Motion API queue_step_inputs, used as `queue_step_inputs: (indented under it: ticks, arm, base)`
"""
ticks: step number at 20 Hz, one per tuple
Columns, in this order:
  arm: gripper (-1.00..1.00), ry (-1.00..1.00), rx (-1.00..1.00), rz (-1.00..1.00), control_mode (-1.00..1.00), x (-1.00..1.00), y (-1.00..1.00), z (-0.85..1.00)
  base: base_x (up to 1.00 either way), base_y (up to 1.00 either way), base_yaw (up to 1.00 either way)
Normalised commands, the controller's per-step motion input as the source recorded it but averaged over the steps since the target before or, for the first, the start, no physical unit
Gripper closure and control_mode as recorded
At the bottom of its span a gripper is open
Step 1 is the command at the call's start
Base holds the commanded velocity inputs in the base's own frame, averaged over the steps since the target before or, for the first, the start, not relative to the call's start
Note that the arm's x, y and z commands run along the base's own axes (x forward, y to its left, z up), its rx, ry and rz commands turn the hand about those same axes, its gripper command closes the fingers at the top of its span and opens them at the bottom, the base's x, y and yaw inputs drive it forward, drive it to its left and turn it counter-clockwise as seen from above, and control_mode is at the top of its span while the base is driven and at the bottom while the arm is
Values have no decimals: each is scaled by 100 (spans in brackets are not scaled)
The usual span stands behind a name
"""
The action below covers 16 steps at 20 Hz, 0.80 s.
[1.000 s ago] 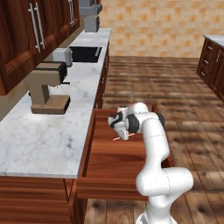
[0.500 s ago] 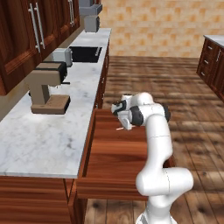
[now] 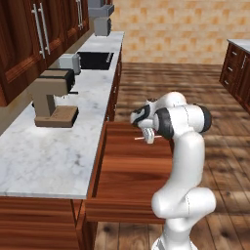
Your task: Take a straw from the drawer in front and place it inside the glass cup on the dining counter.
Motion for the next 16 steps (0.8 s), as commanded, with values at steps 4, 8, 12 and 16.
queue_step_inputs:
  ticks: [4,8,12,16]
  arm:
    - [100,-33,0,-12,-100,-100,0,75]
    - [100,-12,0,-11,-100,-95,0,100]
    - [100,-1,0,-12,-100,-61,0,100]
    - [100,1,0,-13,-100,-34,0,100]
  base:
    - [0,0,0]
    - [0,0,0]
    - [0,0,0]
    - [0,0,0]
